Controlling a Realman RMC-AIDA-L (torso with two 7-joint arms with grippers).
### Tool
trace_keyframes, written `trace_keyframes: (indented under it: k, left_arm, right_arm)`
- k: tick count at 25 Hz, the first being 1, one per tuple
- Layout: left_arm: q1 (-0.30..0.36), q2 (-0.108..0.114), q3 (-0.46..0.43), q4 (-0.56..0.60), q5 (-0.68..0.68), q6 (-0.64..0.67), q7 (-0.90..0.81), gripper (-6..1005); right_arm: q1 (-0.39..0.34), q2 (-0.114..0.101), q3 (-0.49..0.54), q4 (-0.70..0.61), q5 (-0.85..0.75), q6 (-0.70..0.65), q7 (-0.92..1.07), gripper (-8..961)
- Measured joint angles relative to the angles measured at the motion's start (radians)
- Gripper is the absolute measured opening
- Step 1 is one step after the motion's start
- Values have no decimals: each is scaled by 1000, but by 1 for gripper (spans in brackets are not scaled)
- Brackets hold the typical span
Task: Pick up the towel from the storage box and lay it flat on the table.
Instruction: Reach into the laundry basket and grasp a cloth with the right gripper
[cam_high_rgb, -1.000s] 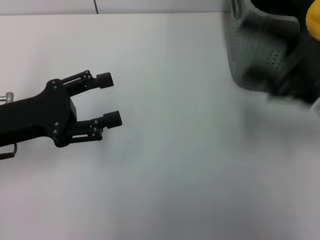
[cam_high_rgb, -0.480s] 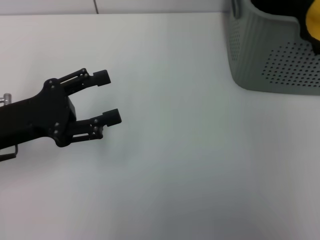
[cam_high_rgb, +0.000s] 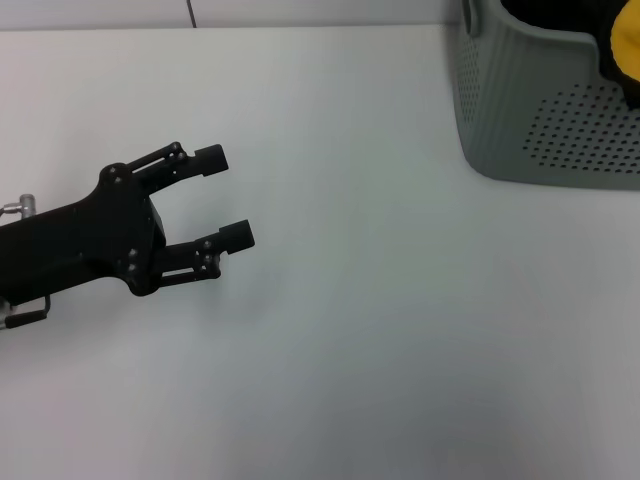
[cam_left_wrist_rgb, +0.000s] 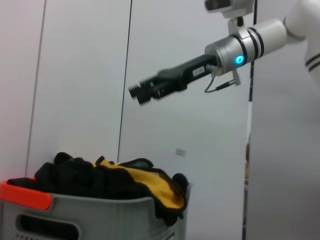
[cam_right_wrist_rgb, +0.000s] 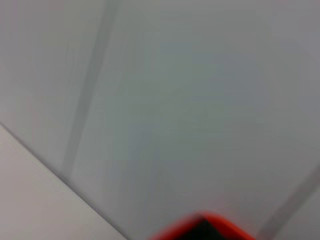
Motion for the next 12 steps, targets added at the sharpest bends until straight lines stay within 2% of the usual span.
trace_keyframes:
  k: [3,5,8,12]
  left_arm:
    - [-2,1,0,3,1,-11,1,855]
    - [-5,3,0,3,1,-19,1,855]
    - [-6,3,0,5,2,-41,3,854]
    - [-4,2,2,1,3,-69,17,853]
  right_arm:
    - [72,24,-11,-18,-296,-125,87,634]
    - [91,38,-14,-16,-393,-167,101,633]
    - [85,60,-30,2,-479,-193,121,633]
    - [54,78,-38,60,-490,-192,136,631]
